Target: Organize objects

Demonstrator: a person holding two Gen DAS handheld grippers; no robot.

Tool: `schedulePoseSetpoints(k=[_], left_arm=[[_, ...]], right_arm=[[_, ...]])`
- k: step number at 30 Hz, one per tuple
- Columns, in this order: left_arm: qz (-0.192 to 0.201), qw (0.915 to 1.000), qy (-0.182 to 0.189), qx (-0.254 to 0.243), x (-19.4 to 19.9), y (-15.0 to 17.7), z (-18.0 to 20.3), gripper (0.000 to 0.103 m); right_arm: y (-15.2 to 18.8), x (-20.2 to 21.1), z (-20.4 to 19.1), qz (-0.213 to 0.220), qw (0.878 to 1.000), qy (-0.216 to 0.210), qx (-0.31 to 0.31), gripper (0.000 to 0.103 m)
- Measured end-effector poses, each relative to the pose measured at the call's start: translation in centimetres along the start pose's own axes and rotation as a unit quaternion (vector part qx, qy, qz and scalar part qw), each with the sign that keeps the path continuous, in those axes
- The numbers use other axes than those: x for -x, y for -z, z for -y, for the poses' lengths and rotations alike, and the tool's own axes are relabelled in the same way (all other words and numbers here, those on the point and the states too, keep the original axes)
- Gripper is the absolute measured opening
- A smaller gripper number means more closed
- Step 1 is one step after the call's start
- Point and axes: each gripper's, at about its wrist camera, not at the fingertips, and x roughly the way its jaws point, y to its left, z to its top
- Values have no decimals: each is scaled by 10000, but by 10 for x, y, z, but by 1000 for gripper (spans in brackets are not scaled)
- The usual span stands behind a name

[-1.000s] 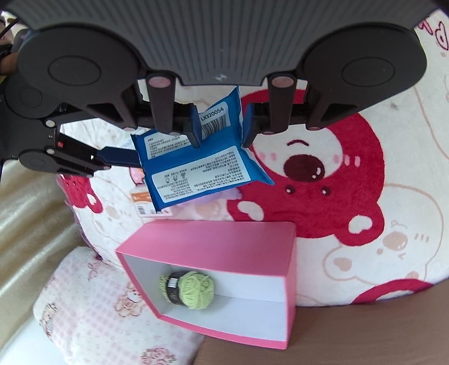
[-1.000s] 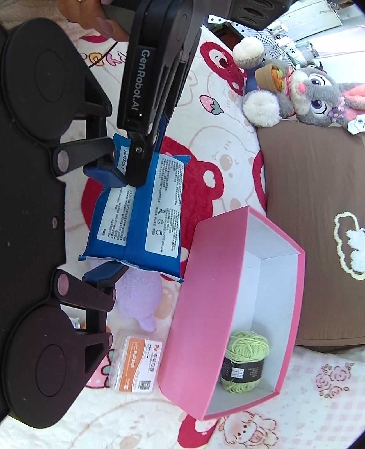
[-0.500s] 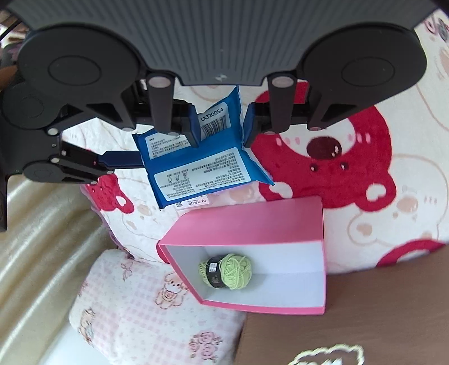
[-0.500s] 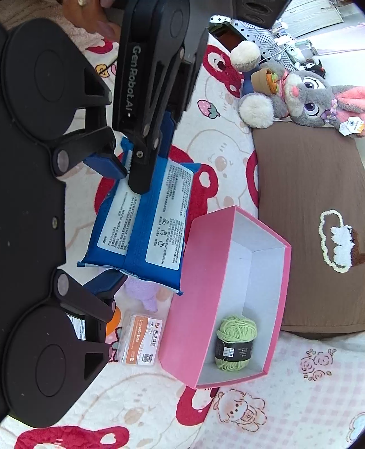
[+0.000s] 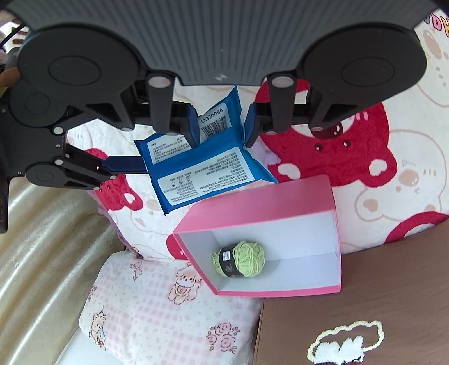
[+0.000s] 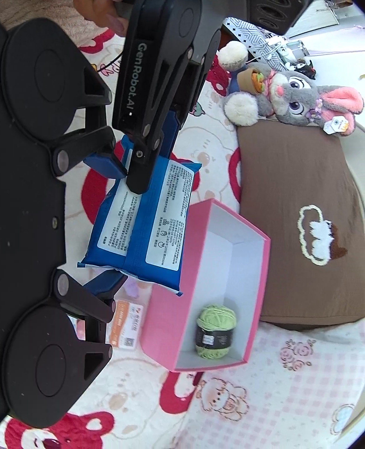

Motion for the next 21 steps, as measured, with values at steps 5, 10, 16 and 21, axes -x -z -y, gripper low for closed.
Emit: schedulePoseSetpoints(k=[5, 10, 16, 21], left_arm=[[81, 9998, -89, -136, 4, -22, 10, 31], [81, 9996, -170, -222, -2, -50, 18, 31], [-158, 9998, -93, -114, -26, -87, 16, 31], [-209, 9997, -102, 108, -51, -107, 6, 31]], right_arm=[[-12, 5, 7, 132, 9999, 71, 64, 77], [-30, 7, 16, 205, 9994, 223, 193, 77], [-56, 0, 40, 125, 9993, 316, 177, 77], [-76, -18, 68, 14, 9998, 197, -73, 73]])
